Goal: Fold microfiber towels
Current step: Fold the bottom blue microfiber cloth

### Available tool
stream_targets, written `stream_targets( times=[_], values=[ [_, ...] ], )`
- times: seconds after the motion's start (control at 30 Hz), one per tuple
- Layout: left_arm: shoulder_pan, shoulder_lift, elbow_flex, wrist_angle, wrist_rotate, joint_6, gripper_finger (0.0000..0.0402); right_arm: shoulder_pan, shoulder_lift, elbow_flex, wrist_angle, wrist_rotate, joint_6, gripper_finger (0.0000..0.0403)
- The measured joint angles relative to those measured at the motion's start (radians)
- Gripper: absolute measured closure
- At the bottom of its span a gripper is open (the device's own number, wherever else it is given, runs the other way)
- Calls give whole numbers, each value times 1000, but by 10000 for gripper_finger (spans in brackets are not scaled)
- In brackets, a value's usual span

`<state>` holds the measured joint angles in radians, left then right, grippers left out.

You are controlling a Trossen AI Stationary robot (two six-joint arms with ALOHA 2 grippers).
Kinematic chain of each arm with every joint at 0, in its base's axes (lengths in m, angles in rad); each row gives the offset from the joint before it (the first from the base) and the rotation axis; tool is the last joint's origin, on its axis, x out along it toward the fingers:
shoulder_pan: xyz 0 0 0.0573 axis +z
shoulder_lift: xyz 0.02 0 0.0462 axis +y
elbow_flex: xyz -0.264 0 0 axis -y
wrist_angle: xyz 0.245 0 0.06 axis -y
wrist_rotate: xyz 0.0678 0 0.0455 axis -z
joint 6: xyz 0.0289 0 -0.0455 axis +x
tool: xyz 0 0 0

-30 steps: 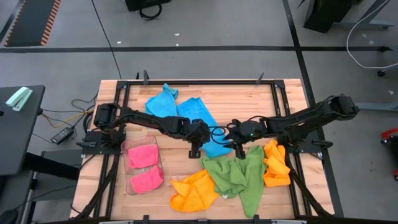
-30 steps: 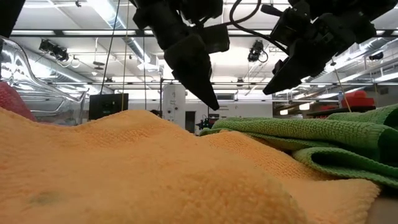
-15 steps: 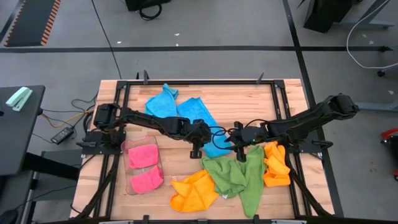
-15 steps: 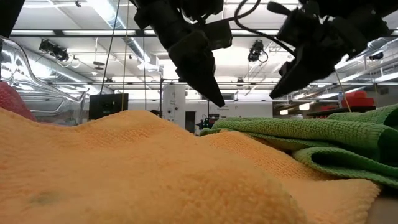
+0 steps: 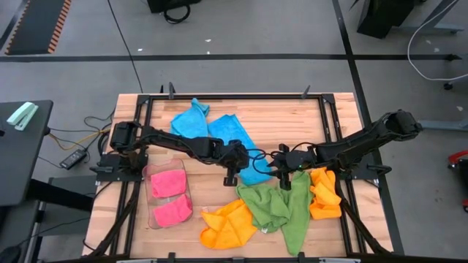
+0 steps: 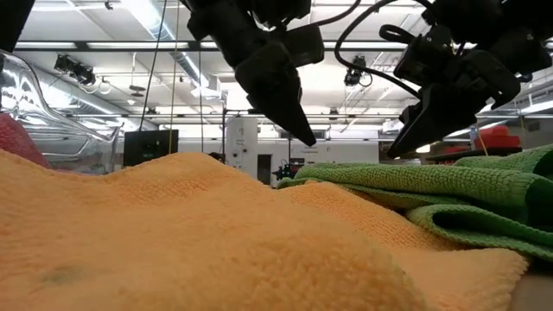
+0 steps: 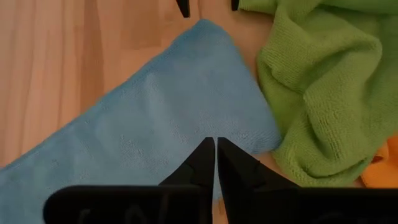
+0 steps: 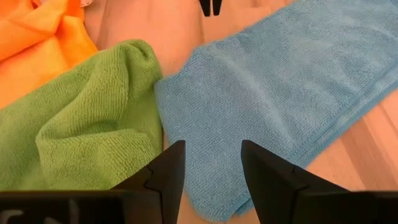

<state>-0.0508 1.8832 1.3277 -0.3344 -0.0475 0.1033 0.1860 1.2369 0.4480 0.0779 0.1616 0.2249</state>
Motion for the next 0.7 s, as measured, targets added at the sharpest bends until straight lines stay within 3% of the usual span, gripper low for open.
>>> stream_targets(
  times=[0.37,0.7],
  values=[
    [30,26,1,50,-1,41,386,1,0,-33,7,3,3,237],
    [88,108,-22,84,-1,65,376,0,2,-99,-27,100,43,237]
  ],
)
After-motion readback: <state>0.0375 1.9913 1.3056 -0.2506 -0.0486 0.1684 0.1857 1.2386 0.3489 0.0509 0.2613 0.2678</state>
